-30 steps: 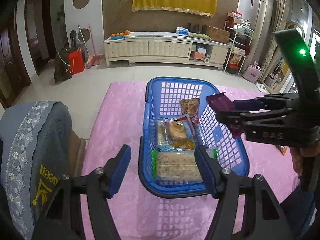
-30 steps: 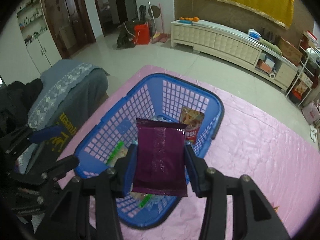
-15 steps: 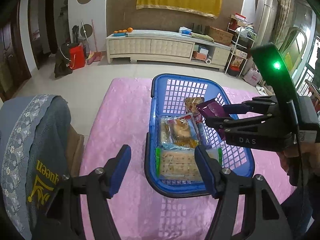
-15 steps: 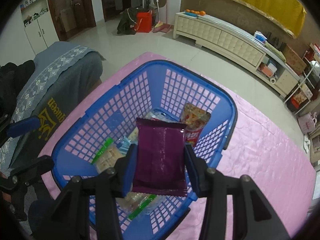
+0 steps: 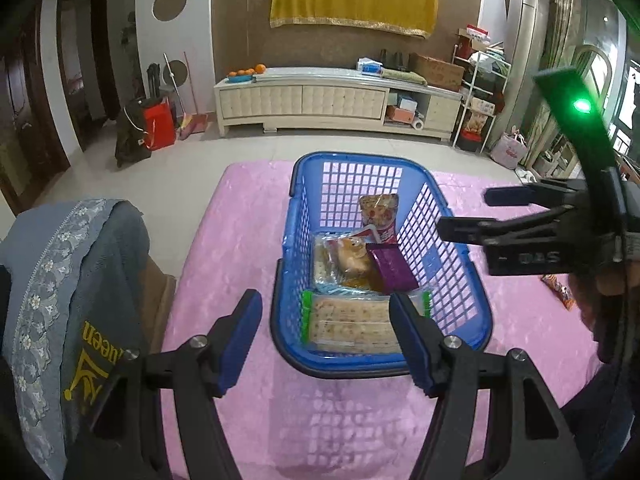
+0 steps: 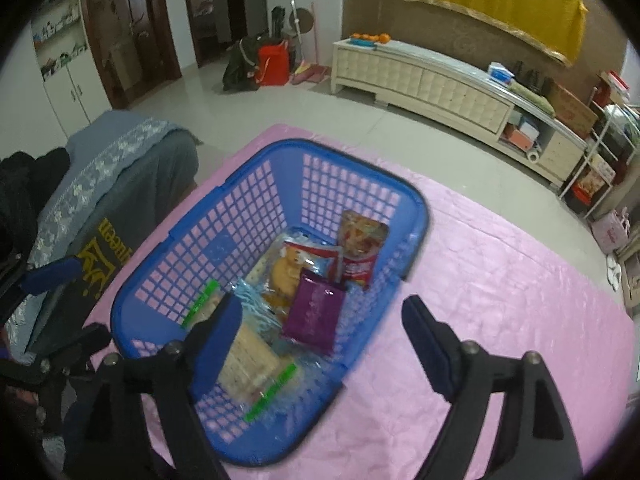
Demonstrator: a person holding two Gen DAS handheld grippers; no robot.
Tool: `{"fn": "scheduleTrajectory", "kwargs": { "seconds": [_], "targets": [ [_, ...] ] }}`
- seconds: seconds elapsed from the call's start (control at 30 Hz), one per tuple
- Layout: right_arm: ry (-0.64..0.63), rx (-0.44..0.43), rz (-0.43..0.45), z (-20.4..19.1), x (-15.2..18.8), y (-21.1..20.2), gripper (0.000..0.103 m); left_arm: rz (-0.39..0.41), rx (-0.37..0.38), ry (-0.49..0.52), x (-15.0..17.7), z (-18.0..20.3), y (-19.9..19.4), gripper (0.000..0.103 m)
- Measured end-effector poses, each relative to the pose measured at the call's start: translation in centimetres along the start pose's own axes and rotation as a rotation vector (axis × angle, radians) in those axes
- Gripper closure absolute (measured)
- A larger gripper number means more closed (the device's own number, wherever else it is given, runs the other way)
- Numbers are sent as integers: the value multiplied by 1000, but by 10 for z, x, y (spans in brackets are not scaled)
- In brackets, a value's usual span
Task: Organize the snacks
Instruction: 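Release the purple packet into the basket with the right gripper, then move the right gripper toward the orange wafer stick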
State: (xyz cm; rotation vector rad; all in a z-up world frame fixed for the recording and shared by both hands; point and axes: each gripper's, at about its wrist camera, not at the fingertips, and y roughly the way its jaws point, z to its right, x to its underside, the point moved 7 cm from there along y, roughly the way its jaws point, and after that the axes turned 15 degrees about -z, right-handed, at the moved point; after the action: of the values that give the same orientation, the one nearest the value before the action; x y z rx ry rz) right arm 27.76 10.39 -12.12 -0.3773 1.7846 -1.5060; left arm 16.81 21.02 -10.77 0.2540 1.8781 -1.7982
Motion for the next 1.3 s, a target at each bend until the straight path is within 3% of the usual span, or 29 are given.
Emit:
{"fn": "scheduleTrajectory", "kwargs": {
  "seconds": [0.2,0.37,0.67,0.73,1.0,1.13,1.3],
  "targets": [
    [24,22,38,34,37,-37,18,63,17,-5,6,31,-21,38],
    [75,13,88,64,71,-70,17,102,27,3,10,58,-28,25],
    [38,157,192,99,126,-111,4,127,76,48,17,122,-31,8],
    [35,176,201,107,137,-113,3,118,99,59,21,136,-29,0],
    [89,169,168,149,176,-91,0,91,94,104,33,185,-10,0],
    [144,123,108,172,192,-71,0,34,94,126,37,208,11,0],
    [179,121,106,199,208,-55,0,-10,94,164,35,236,35,0]
  ]
}}
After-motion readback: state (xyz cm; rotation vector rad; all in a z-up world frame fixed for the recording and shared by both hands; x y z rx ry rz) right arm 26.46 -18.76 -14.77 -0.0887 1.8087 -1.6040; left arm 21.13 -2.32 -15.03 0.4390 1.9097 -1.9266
